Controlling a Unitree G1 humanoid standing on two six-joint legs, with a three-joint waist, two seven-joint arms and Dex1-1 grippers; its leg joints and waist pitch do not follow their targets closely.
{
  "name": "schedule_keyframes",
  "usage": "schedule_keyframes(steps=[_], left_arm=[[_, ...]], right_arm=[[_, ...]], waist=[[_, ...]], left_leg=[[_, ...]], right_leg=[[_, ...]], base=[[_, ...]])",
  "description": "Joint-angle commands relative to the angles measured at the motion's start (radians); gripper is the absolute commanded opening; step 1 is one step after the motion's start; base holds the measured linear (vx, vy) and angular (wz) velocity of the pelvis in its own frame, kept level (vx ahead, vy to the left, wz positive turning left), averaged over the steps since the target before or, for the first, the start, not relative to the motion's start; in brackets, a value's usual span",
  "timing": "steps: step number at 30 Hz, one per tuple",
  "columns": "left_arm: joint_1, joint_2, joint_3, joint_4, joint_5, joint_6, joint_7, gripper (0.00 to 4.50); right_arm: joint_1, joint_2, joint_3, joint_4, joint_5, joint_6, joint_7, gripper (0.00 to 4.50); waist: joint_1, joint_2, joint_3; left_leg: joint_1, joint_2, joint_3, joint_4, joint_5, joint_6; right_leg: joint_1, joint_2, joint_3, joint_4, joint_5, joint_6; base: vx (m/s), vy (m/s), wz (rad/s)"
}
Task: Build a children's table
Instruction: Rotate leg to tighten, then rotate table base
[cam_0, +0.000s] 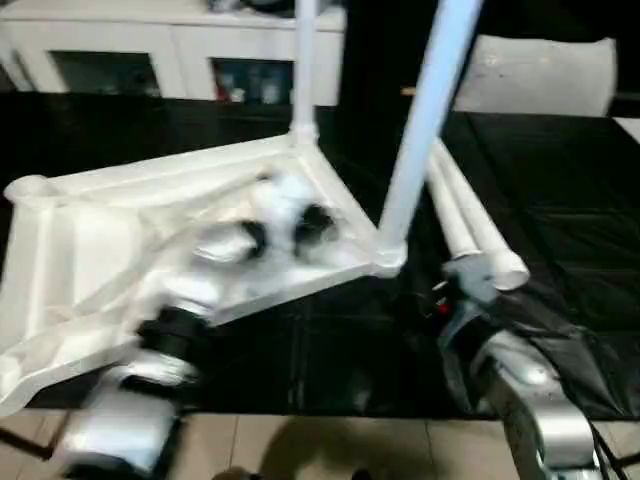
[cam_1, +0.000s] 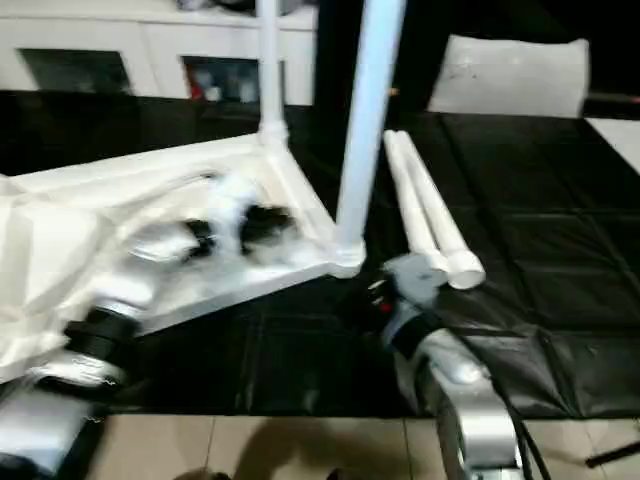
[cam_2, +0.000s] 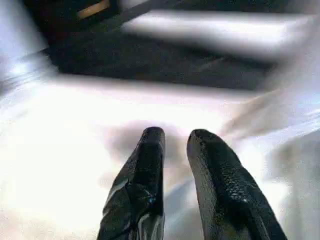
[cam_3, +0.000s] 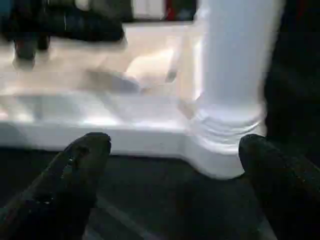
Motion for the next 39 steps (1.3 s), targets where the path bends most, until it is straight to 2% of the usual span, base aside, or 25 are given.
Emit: schedule_keyframes(steps=[1, 2, 3, 4, 5, 6, 7, 8, 9, 10, 12, 14, 16, 18, 19, 21, 25, 28, 30, 33, 35, 37, 39], left_arm=[[-0.01, 0.022, 0.022, -0.008, 0.034, 0.033, 0.044, 0.66], [-0.004, 0.087, 0.027, -0.02, 0.073, 0.059, 0.067, 0.66], [-0.004, 0.087, 0.027, -0.02, 0.073, 0.059, 0.067, 0.6], [0.006, 0.159, 0.029, -0.031, 0.123, 0.081, 0.095, 0.6], [0.019, 0.225, 0.028, -0.044, 0.166, 0.105, 0.108, 0.34], [0.028, 0.264, 0.025, -0.054, 0.189, 0.119, 0.112, 0.26], [0.039, 0.301, 0.022, -0.061, 0.214, 0.134, 0.116, 0.26], [0.051, 0.338, 0.01, -0.064, 0.234, 0.148, 0.113, 0.24], [0.062, 0.368, 0.001, -0.065, 0.249, 0.162, 0.11, 0.07], [0.072, 0.39, -0.006, -0.066, 0.258, 0.174, 0.107, 0.07], [0.094, 0.421, -0.02, -0.063, 0.269, 0.195, 0.086, 0.07], [0.153, 0.457, -0.059, -0.074, 0.296, 0.237, 0.033, 0.07], [0.181, 0.465, -0.07, -0.079, 0.295, 0.25, 0.012, 0.07], [0.195, 0.467, -0.072, -0.091, 0.292, 0.258, 0.006, 0.07], [0.21, 0.451, -0.058, -0.105, 0.254, 0.274, -0.024, 0.07], [0.228, 0.451, -0.069, -0.118, 0.238, 0.276, -0.065, 0.07], [0.247, 0.456, -0.087, -0.145, 0.219, 0.284, -0.12, 0.07], [0.275, 0.439, -0.084, -0.236, 0.133, 0.333, -0.229, 0.07], [0.296, 0.443, -0.102, -0.305, 0.084, 0.363, -0.315, 0.07], [0.325, 0.448, -0.131, -0.375, 0.022, 0.348, -0.424, 0.07], [0.34, 0.439, -0.143, -0.427, -0.016, 0.372, -0.469, 0.07], [0.344, 0.436, -0.145, -0.443, -0.027, 0.375, -0.483, 0.07], [0.344, 0.395, -0.153, -0.52, -0.101, 0.448, -0.526, 0.07]], right_arm=[[-0.013, -0.006, 0.025, -0.018, -0.015, 0.029, 0.004, 4.5], [-0.028, -0.001, 0.041, -0.009, -0.021, 0.056, -0.006, 4.5], [-0.028, -0.001, 0.041, -0.009, -0.021, 0.056, -0.006, 4.5], [-0.053, 0.007, 0.06, 0.013, -0.036, 0.073, -0.018, 4.5], [-0.076, 0.015, 0.075, 0.033, -0.048, 0.097, -0.028, 4.5], [-0.089, 0.02, 0.084, 0.044, -0.054, 0.113, -0.036, 4.5], [-0.102, 0.021, 0.098, 0.056, -0.062, 0.123, -0.034, 4.5], [-0.113, 0.022, 0.111, 0.067, -0.069, 0.129, -0.038, 4.5], [-0.124, 0.026, 0.12, 0.078, -0.071, 0.137, -0.042, 4.5], [-0.133, 0.03, 0.126, 0.086, -0.071, 0.149, -0.046, 4.5], [-0.151, 0.034, 0.139, 0.113, -0.088, 0.159, -0.058, 4.5], [-0.187, 0.04, 0.153, 0.171, -0.117, 0.189, -0.087, 4.5], [-0.2, 0.04, 0.158, 0.188, -0.122, 0.21, -0.093, 4.5], [-0.206, 0.038, 0.162, 0.192, -0.124, 0.221, -0.093, 4.5], [-0.211, 0.034, 0.168, 0.196, -0.121, 0.228, -0.085, 4.5], [-0.22, 0.029, 0.173, 0.217, -0.125, 0.218, -0.082, 4.5], [-0.24, 0.033, 0.173, 0.267, -0.134, 0.191, -0.086, 4.5], [-0.272, 0.046, 0.165, 0.331, -0.138, 0.166, -0.1, 4.5], [-0.296, 0.056, 0.161, 0.373, -0.141, 0.149, -0.107, 4.5], [-0.331, 0.065, 0.159, 0.437, -0.147, 0.11, -0.118, 4.5], [-0.358, 0.069, 0.157, 0.478, -0.15, 0.087, -0.125, 4.5], [-0.365, 0.07, 0.156, 0.49, -0.149, 0.082, -0.126, 4.5], [-0.403, 0.076, 0.145, 0.53, -0.15, 0.058, -0.129, 4.5]], waist=[[0.003, 0.001, -0.064], [0.004, 0.001, -0.064], [0.006, 0.006, -0.066], [0.006, 0.006, -0.067], [0.002, 0.006, -0.067], [-0.002, 0.008, -0.067], [-0.001, 0.009, -0.066], [-0.001, 0.009, -0.067], [-0.002, 0.011, -0.065], [-0.003, 0.012, -0.065], [0.009, 0.013, -0.064], [0.01, 0.012, -0.062], [0.008, 0.008, -0.061], [0.012, 0.012, -0.064], [0.014, 0.013, -0.064], [0.012, 0.005, -0.063], [0.01, 0.004, -0.064], [0.009, 0.002, -0.064], [0.009, 0.005, -0.065], [0.008, 0.004, -0.062], [0.005, 0.007, -0.061], [0.005, 0.005, -0.06], [0.004, 0.007, -0.061]], left_leg=[[0.01, 0.032, -0.013, -0.065, -0.186, 0.023], [0.008, 0.033, -0.014, -0.066, -0.18, 0.021], [0.011, 0.036, -0.015, -0.067, -0.171, 0.017], [0.011, 0.037, -0.017, -0.068, -0.168, 0.014], [0.008, 0.036, -0.018, -0.07, -0.156, 0.008], [0.01, 0.035, -0.016, -0.069, -0.154, 0.002], [0.015, 0.037, -0.016, -0.069, -0.16, -0.001], [0.013, 0.037, -0.018, -0.07, -0.155, -0.007], [0.014, 0.036, -0.016, -0.07, -0.16, -0.012], [0.016, 0.037, -0.014, -0.07, -0.165, -0.014], [0.022, 0.039, -0.012, -0.071, -0.176, -0.024], [0.021, 0.038, -0.013, -0.074, -0.189, -0.035], [0.018, 0.038, -0.015, -0.078, -0.201, -0.043], [0.023, 0.038, -0.014, -0.076, -0.218, -0.05], [0.023, 0.038, -0.015, -0.076, -0.213, -0.053], [0.021, 0.038, -0.016, -0.078, -0.221, -0.056], [0.02, 0.036, -0.015, -0.074, -0.216, -0.051], [0.019, 0.037, -0.013, -0.074, -0.21, -0.049], [0.02, 0.038, -0.013, -0.074, -0.202, -0.053], [0.02, 0.036, -0.012, -0.075, -0.225, -0.056], [0.024, 0.036, -0.013, -0.076, -0.256, -0.061], [0.023, 0.035, -0.014, -0.077, -0.27, -0.062], [0.027, 0.036, -0.013, -0.076, -0.272, -0.063]], right_leg=[[0.047, -0.071, 0.047, -0.085, -0.24, -0.158], [0.049, -0.072, 0.047, -0.083, -0.23, -0.161], [0.047, -0.07, 0.047, -0.077, -0.199, -0.169], [0.046, -0.07, 0.047, -0.073, -0.183, -0.171], [0.05, -0.069, 0.046, -0.068, -0.151, -0.176], [0.048, -0.069, 0.047, -0.066, -0.131, -0.183], [0.045, -0.071, 0.048, -0.066, -0.129, -0.187], [0.048, -0.073, 0.048, -0.061, -0.128, -0.193], [0.045, -0.072, 0.049, -0.064, -0.132, -0.19], [0.044, -0.072, 0.051, -0.065, -0.131, -0.192], [0.039, -0.074, 0.052, -0.065, -0.136, -0.199], [0.038, -0.074, 0.053, -0.065, -0.15, -0.198], [0.04, -0.077, 0.054, -0.065, -0.177, -0.191], [0.037, -0.078, 0.056, -0.068, -0.18, -0.185], [0.039, -0.079, 0.055, -0.066, -0.159, -0.191], [0.041, -0.078, 0.054, -0.065, -0.143, -0.195], [0.042, -0.08, 0.055, -0.065, -0.148, -0.2], [0.042, -0.08, 0.056, -0.065, -0.15, -0.209], [0.042, -0.081, 0.055, -0.061, -0.134, -0.223], [0.041, -0.078, 0.055, -0.065, -0.159, -0.219], [0.038, -0.078, 0.054, -0.067, -0.192, -0.213], [0.04, -0.078, 0.055, -0.071, -0.233, -0.201], [0.038, -0.076, 0.054, -0.07, -0.235, -0.2]], base=[[0.0, 0.0, 0.0], [0.0, 0.0, 0.0], [0.0, 0.0, 0.0], [0.0, 0.0, 0.0], [0.0, 0.0, 0.0], [0.0, 0.0, 0.0], [0.0, 0.0, 0.0], [0.0, 0.0, 0.0], [0.0, 0.0, 0.0], [0.0, 0.0, 0.0], [0.0, 0.0, 0.0], [0.0, 0.0, 0.0], [0.0, 0.0, 0.0], [0.0, 0.0, 0.0], [0.0, 0.0, 0.0], [0.0, 0.0, 0.0], [0.0, 0.0, 0.0], [0.0, 0.0, 0.0], [0.0, 0.0, 0.0], [0.0, 0.0, 0.0], [0.0, 0.0, 0.0], [0.0, 0.0, 0.0], [0.0, 0.0, 0.0]])
